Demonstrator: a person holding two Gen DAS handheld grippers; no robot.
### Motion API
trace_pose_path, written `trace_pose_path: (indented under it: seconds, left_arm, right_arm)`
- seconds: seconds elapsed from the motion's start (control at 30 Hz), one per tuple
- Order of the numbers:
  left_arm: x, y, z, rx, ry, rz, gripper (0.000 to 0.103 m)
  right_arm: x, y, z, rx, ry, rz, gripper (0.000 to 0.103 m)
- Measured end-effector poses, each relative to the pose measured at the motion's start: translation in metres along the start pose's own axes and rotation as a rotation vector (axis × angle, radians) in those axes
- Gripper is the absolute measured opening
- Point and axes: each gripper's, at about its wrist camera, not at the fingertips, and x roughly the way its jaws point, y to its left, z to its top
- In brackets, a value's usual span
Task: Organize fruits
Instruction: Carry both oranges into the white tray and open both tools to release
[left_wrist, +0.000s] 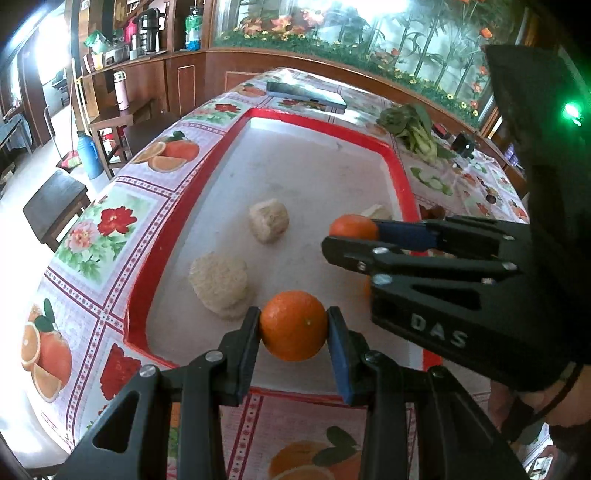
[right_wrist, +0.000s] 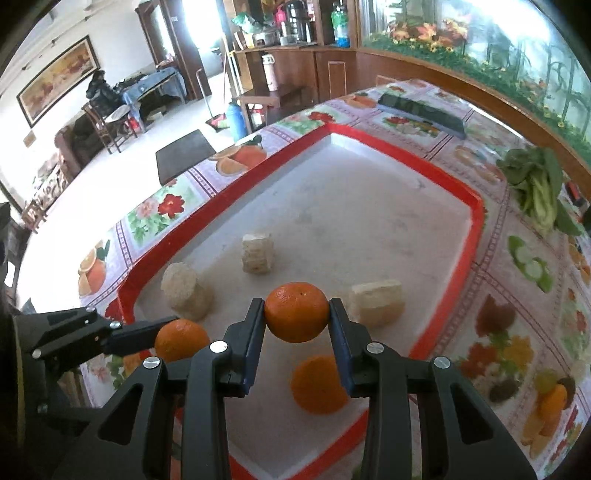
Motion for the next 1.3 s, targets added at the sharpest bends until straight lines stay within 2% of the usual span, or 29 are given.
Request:
trace_pose_path:
  seconds: [0.33, 0.6, 0.7, 0.77, 0.87, 1.17, 1.3]
  left_arm:
    - [0.012, 0.0, -0.003, 0.01, 0.028, -0.004, 0.038]
    - [0.015, 0.001, -0.004, 0.01, 0.035, -0.003, 0.04]
    - [0.014, 0.0, -0.004, 0.007, 0.031, -0.002, 0.049]
    - [0.013, -0.001, -0.003, 0.008, 0.026, -0.003, 0.063]
    - [0.011, -0.002, -0.004, 0.006, 0.011, 0.008, 0.076]
    - [0.004, -0.008, -0.008, 0.0, -0.003, 0.028, 0.081]
    - [-0.001, -0.016, -0.009, 0.004, -0.022, 0.053, 0.082]
  right_arm:
    - [0.019, -0.002, -0.001, 0.005, 0.049, -0.002, 0.033]
    - [0.023, 0.0, -0.003, -0.004, 0.056, -0.013, 0.035]
    - [0.023, 0.0, -0.004, -0.002, 0.053, -0.025, 0.037]
    - [0.021, -0.001, -0.005, 0.002, 0.055, -0.032, 0.038]
    - [0.017, -0.003, -0.007, 0.015, 0.049, -0.043, 0.039]
    - [-0.007, -0.005, -0.016, 0.038, 0.007, -0.078, 0.042]
    - [-0.023, -0.005, -0.022, 0.038, -0.027, -0.099, 0.047]
